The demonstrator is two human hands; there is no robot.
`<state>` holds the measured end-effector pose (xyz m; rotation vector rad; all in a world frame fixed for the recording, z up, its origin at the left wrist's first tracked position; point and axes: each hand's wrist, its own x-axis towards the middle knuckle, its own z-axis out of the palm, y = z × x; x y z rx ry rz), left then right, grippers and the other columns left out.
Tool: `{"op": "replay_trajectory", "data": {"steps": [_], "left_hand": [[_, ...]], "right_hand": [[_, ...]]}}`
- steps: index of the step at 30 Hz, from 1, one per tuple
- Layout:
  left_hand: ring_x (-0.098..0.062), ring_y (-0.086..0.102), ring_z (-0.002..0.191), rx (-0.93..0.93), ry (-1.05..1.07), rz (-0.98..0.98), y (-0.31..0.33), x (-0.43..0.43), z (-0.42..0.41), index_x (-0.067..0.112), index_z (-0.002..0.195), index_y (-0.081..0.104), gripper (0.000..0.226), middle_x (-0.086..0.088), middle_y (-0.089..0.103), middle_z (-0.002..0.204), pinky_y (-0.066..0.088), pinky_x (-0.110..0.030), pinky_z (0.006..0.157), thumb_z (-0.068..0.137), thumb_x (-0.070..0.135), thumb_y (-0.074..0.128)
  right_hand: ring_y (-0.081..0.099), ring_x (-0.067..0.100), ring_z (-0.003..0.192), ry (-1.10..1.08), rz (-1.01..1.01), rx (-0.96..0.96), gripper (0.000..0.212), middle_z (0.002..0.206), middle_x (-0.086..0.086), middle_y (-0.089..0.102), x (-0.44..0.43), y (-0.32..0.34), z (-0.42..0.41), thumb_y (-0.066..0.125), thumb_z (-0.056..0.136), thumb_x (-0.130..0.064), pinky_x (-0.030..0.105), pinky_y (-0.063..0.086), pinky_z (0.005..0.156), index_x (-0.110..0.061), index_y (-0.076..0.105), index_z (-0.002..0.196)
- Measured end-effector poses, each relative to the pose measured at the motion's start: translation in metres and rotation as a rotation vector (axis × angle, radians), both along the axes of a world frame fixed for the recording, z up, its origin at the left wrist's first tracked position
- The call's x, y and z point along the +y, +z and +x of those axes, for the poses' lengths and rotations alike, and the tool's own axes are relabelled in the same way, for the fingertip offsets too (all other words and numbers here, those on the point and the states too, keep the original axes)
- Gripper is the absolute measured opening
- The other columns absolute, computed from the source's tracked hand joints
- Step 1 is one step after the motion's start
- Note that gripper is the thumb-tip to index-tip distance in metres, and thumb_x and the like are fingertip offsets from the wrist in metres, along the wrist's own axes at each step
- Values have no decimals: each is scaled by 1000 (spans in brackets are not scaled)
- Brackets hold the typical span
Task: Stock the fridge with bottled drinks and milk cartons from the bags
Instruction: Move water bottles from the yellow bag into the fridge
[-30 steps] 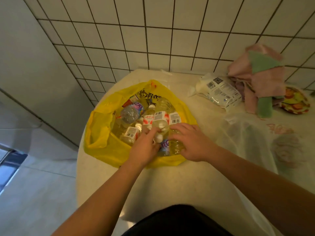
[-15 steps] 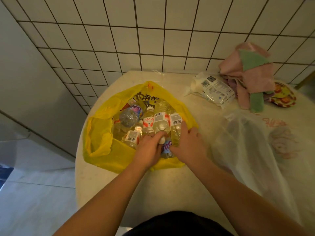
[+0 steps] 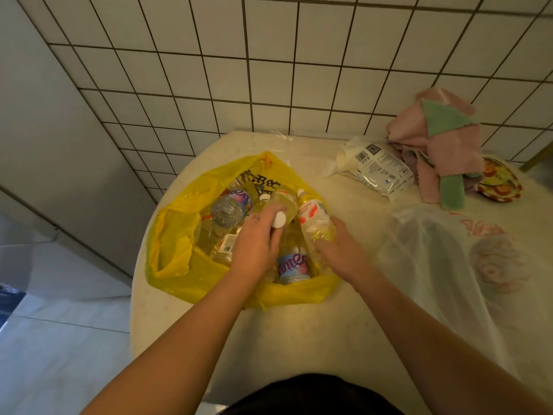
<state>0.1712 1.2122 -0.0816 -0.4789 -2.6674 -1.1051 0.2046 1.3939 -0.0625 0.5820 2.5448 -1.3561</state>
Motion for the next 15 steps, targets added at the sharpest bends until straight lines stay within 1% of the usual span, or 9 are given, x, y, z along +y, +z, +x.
{"op": "replay_trajectory", "data": {"steps": [2,3,5,6,8,9,11,13,15], "left_hand": [[-22,55,91,-15,10,22,-3,1,3,28,126,50,28,-3,63,106,43,-34,69,99,26,54],[-21,56,93,-21,11,29,-5,3,4,27,126,50,28,-3,63,108,42,-32,70,99,25,54],[-21,56,94,-29,18,22,-8,6,7,25,127,52,28,-3,63,111,38,-29,71,99,23,55],[-21,55,94,-29,26,17,-9,7,8,25,127,52,29,-3,64,111,37,-28,70,99,23,55],[-20,55,94,-27,42,17,-8,10,9,24,127,52,29,-2,64,113,36,-27,71,99,23,55],[-20,55,94,-23,43,20,-8,11,9,24,127,53,29,-2,64,113,36,-26,72,99,23,56],[-19,55,94,-18,40,13,-6,13,8,25,127,52,28,-1,64,112,36,-26,71,99,23,55],[-20,56,92,-19,45,11,-3,14,5,27,126,51,27,-1,64,107,40,-30,70,99,25,55],[-22,58,90,-4,49,28,2,15,1,26,125,51,27,-3,64,105,46,-36,70,99,24,56]], "right_hand": [[58,22,110,-52,-181,16,75,130,1,58,13,-1,1,54,68,-38,41,49,96,-37,42,142],[60,22,108,-84,-268,1,70,129,0,59,18,-3,2,56,70,-36,45,52,93,-40,45,139],[64,25,105,-118,-404,-67,58,124,-1,62,24,-8,4,66,81,-35,52,57,82,-43,48,135],[65,27,104,-114,-447,-107,56,120,-2,63,26,-10,4,71,82,-37,52,58,77,-41,49,133],[67,28,101,-74,-495,-208,56,115,-1,66,29,-11,2,78,79,-35,49,58,75,-32,51,129],[67,28,99,-62,-521,-250,55,112,2,68,32,-9,0,78,79,-31,46,59,72,-27,53,128],[66,30,99,-114,-611,-312,51,113,9,67,39,-6,-4,76,80,-23,44,58,64,-17,55,127],[62,34,102,-188,-752,-356,49,119,16,62,49,-3,-7,74,80,-22,48,57,64,-11,57,125],[63,35,101,-203,-886,-368,49,119,19,63,55,0,-6,73,76,-22,51,57,68,-10,58,122]]}}
